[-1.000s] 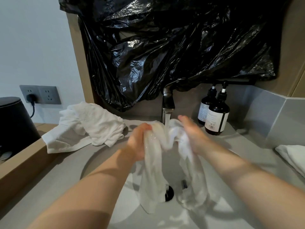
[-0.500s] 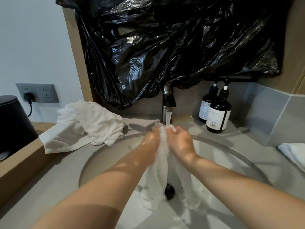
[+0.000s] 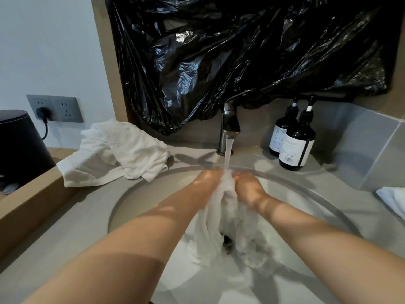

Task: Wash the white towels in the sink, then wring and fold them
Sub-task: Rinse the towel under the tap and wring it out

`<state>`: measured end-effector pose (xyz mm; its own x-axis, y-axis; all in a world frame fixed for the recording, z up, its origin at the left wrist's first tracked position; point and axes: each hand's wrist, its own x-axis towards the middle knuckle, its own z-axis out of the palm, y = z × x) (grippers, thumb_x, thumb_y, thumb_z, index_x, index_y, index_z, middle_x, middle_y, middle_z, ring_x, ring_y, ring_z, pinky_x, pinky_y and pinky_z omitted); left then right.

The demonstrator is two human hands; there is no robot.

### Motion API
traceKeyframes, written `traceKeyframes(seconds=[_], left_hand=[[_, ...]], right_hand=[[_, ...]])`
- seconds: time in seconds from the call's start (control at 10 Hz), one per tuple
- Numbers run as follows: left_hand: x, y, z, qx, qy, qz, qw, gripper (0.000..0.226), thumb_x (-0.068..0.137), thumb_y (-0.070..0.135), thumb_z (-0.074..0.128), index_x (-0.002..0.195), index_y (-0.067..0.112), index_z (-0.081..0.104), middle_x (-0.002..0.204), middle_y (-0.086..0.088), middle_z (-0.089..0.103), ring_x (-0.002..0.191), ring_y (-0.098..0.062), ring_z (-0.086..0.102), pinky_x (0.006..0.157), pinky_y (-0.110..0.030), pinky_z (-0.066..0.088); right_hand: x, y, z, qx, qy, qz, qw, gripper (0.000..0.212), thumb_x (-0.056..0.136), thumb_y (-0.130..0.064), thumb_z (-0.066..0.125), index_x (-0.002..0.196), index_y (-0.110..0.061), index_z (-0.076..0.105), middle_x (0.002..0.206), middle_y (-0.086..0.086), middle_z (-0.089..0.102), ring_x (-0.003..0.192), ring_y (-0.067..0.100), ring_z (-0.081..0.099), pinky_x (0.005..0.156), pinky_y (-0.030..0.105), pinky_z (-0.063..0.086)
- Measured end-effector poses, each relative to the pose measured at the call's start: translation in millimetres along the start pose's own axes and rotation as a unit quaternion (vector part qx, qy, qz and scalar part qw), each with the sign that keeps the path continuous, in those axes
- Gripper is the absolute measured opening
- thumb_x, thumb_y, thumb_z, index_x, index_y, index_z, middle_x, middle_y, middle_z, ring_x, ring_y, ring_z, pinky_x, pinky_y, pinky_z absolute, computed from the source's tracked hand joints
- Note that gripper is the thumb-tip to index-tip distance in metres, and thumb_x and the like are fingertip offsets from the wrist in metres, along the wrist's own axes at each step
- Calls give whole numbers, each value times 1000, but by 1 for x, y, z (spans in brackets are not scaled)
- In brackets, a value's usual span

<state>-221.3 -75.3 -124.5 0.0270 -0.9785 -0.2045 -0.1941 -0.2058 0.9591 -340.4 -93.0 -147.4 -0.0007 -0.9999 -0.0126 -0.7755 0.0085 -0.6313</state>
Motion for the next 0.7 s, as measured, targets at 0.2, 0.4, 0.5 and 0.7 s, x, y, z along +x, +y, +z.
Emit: traceKeyframes(seconds=[0.2, 0.4, 0.5, 0.7], left_hand=[[-6, 0, 2, 104, 28, 124, 986, 34, 103, 27, 44, 110, 1, 65, 99, -13, 68, 89, -26, 58, 74, -26, 41], [0, 2, -10, 151, 123, 161, 968, 33, 100, 31, 46, 73, 17, 58, 69, 1, 58, 73, -20, 60, 63, -27, 37], [0, 2, -18, 147, 142, 168, 964, 41, 98, 34, 50, 64, 12, 54, 59, -1, 52, 61, -20, 51, 56, -28, 33], [4, 2, -12, 169, 155, 189, 955, 22, 96, 31, 54, 92, 9, 59, 73, -1, 57, 67, -17, 53, 57, -28, 38]], right_hand=[[0, 12, -27, 201, -186, -64, 960, 50, 68, -22, 67, 116, -17, 56, 107, 3, 65, 100, 18, 61, 92, 39, 50], [-7, -1, -40, 205, -240, -118, 941, 72, 66, -7, 76, 130, -12, 42, 101, 3, 66, 90, 9, 65, 77, 15, 51], [-13, -3, -41, 161, -245, -131, 947, 47, 81, -13, 76, 122, -20, 54, 98, -5, 70, 86, 4, 67, 75, 12, 50], [-15, -2, -35, 159, -180, -104, 965, 7, 85, -9, 67, 92, -9, 68, 85, 7, 72, 81, 22, 69, 74, 30, 53]])
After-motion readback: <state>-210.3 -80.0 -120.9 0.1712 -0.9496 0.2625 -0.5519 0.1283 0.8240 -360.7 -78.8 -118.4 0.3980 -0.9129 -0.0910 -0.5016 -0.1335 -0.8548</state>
